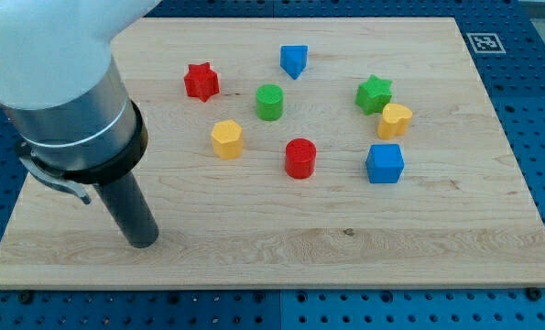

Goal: Slide your hand towards the red circle

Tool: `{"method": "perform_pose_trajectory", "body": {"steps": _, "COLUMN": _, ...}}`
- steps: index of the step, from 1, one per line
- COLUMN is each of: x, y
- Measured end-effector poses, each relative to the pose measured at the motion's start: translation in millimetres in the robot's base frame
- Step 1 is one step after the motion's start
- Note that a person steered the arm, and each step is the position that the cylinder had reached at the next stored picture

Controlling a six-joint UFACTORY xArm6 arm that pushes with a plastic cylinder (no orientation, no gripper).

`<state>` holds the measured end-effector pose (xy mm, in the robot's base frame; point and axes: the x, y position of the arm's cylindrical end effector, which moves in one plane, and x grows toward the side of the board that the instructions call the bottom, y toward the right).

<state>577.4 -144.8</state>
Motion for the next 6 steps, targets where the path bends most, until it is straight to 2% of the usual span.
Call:
{"method": "perform_pose_trajectory", "body": {"steps": 2, "x": -1, "y": 22}}
{"method": "perform_pose_trajectory", "body": {"steps": 4, "x": -17, "y": 195}}
{"method": "perform_pose_trajectory", "body": {"steps": 6, "x": -32, "y": 212}}
